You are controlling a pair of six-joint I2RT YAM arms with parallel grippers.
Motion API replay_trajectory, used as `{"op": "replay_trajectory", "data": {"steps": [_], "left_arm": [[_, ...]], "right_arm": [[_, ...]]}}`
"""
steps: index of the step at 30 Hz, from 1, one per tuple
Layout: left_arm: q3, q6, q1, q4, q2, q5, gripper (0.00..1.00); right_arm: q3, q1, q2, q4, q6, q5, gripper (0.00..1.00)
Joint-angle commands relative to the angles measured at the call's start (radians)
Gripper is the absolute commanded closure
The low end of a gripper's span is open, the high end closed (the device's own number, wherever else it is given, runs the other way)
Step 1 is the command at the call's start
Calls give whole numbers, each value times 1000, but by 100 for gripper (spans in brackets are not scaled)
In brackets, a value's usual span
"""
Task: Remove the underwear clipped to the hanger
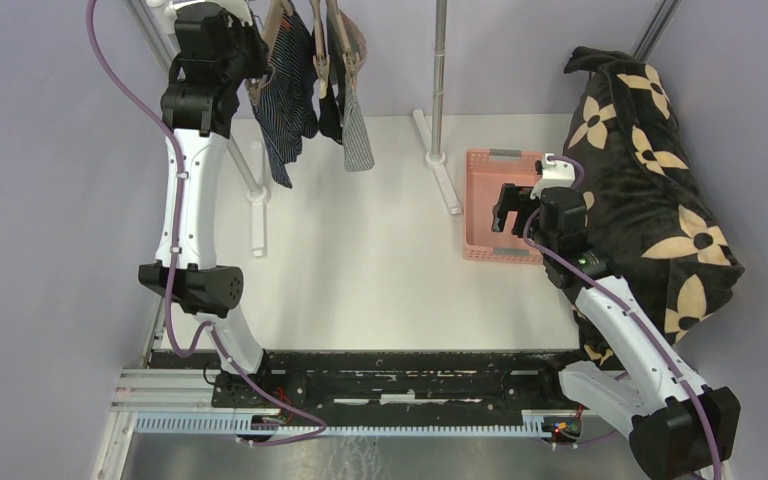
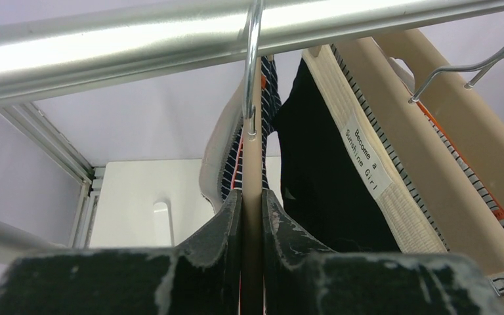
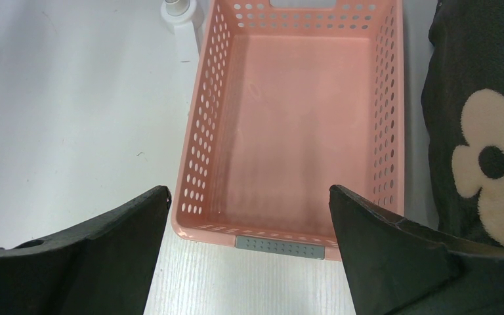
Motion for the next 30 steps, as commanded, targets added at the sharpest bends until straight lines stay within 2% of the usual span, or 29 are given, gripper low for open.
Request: {"op": "replay_trajectory", "data": {"steps": [1, 7, 14, 20, 24, 30], "left_arm": [[17, 57, 2, 48, -10, -3, 96], [-3, 65, 2, 81, -17, -13, 97], [-125, 75, 1, 292, -91, -54, 97], [-43, 112, 5, 304, -60, -99, 97], [-43, 113, 11, 348, -65, -99, 97], [-59, 107, 13, 320, -88, -62, 97]], "right_arm": [[3, 4, -4, 47, -11, 5, 0], [3, 5, -4, 49, -9, 8, 0], [-3, 4, 0, 53, -12, -1, 0], [-6, 5, 1, 58, -15, -2, 0], [-12, 5, 3, 64, -13, -12, 0], [-15, 6, 8, 62, -10, -11, 0]]}}
